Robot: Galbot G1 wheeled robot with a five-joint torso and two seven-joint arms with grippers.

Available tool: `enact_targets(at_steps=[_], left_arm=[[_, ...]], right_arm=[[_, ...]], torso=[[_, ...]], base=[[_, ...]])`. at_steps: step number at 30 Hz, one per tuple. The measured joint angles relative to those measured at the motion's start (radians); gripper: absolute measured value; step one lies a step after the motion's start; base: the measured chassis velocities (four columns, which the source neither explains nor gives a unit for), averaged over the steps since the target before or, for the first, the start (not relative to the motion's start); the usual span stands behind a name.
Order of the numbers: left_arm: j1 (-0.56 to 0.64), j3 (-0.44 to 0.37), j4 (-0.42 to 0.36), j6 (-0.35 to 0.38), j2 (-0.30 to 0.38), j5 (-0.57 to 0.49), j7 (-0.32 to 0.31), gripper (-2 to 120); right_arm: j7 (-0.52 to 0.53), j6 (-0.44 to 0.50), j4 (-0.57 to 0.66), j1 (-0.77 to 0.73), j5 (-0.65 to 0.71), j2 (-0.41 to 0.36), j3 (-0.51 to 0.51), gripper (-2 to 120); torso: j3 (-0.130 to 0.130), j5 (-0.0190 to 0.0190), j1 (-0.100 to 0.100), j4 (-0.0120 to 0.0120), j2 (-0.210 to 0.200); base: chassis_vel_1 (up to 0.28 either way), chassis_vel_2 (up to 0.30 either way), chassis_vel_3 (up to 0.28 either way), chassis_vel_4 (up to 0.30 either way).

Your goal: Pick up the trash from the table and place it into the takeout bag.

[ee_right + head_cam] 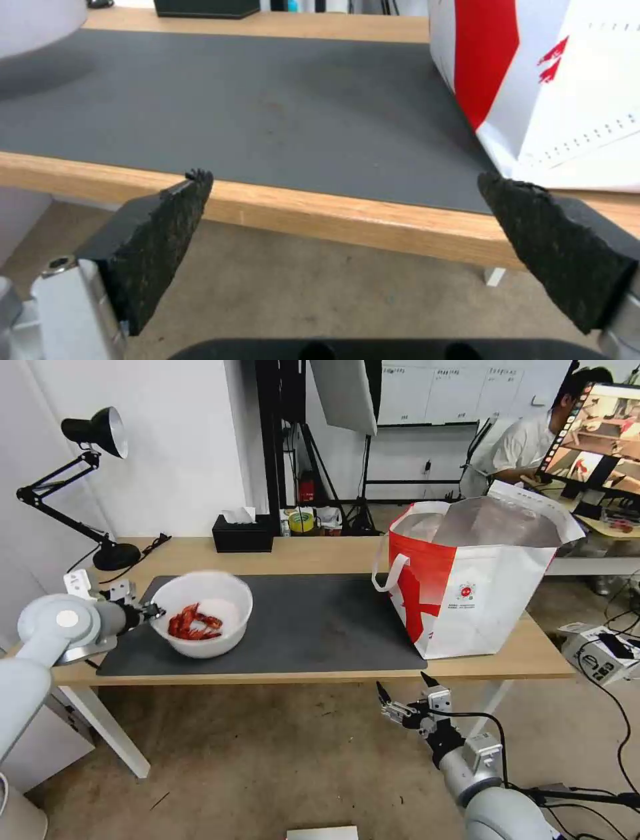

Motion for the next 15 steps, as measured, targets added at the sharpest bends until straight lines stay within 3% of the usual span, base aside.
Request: enact_targets(at_steps=[9, 15], left_arm=[[-0.098, 0.082, -0.010, -0.028, -0.026, -0.022, -0.002, 0], [-0.256, 0.191, -0.002, -0.053, -0.060, -0.082, -0.024, 0]], right_arm=[[0.000, 0.000, 0.000, 0.000, 0.000, 0.000, 0.000, 100], [0.000, 0.000, 0.000, 0.000, 0.000, 0.000, 0.000, 100]], torso=[[0.000, -0.0001, 0.000, 0.0000, 0.000], [0.000, 0.0001, 0.000, 0.0001, 0.000]], base=[[0.000, 0.000, 0.000, 0.000], [0.000, 0.000, 0.000, 0.000]])
